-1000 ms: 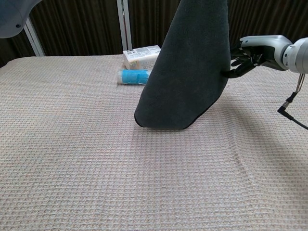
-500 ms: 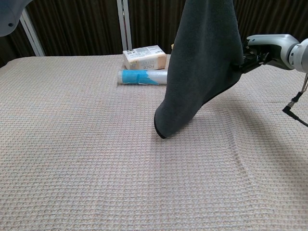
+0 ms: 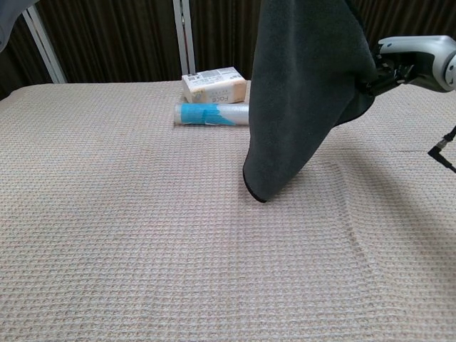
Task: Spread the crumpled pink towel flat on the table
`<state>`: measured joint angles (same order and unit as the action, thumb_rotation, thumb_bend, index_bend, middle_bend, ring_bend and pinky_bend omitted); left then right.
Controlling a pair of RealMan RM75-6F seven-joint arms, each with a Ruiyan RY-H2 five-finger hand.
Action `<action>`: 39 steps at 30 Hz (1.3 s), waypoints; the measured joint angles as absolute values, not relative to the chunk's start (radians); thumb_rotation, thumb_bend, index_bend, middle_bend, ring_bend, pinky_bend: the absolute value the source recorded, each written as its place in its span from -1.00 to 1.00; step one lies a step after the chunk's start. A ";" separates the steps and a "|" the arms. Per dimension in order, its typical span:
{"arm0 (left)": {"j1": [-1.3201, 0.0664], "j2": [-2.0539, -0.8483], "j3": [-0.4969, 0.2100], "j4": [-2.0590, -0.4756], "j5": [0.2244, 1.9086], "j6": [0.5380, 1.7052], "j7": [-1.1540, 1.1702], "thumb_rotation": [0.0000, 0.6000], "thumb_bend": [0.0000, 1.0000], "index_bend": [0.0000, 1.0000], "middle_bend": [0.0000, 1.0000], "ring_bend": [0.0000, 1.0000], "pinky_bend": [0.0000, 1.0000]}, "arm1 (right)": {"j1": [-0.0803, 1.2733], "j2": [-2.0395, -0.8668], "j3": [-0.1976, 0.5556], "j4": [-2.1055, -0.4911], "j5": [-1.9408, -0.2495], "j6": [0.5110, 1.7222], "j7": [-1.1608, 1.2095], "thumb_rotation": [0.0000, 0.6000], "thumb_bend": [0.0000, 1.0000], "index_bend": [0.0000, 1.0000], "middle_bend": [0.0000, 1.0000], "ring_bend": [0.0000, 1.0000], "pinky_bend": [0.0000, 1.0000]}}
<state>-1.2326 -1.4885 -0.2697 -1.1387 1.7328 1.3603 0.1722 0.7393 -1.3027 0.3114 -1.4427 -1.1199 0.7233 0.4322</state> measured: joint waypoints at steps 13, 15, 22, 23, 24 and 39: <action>-1.144 -1.497 -0.247 -1.123 1.687 1.408 0.138 1.00 -0.02 0.18 -0.65 -1.00 -1.00 | 0.676 -1.193 0.321 -1.579 -1.129 0.829 0.387 1.00 0.42 0.29 -0.49 -1.00 -0.98; -1.128 -1.502 -0.244 -1.119 1.677 1.416 0.127 1.00 -0.02 0.18 -0.65 -1.00 -1.00 | 0.671 -1.184 0.324 -1.600 -1.127 0.844 0.373 1.00 0.43 0.29 -0.49 -1.00 -0.98; -1.078 -1.511 -0.243 -1.138 1.634 1.432 0.094 1.00 -0.02 0.19 -0.64 -1.00 -1.00 | 0.659 -1.159 0.335 -1.653 -1.108 0.897 0.307 1.00 0.43 0.29 -0.49 -1.00 -0.98; -1.068 -1.512 -0.245 -1.148 1.625 1.435 0.088 1.00 -0.02 0.19 -0.64 -1.00 -1.00 | 0.658 -1.157 0.336 -1.658 -1.106 0.902 0.301 1.00 0.42 0.29 -0.49 -1.00 -0.98; -1.062 -1.512 -0.246 -1.155 1.618 1.436 0.085 1.00 -0.02 0.19 -0.64 -1.00 -1.00 | 0.657 -1.154 0.338 -1.666 -1.102 0.912 0.291 1.00 0.43 0.29 -0.49 -1.00 -0.98; -1.007 -1.564 -0.257 -1.174 1.534 1.399 0.084 1.00 -0.02 0.19 -0.63 -1.00 -1.00 | 0.715 -1.230 0.381 -1.641 -1.009 1.002 0.093 1.00 0.43 0.29 -0.49 -1.00 -0.98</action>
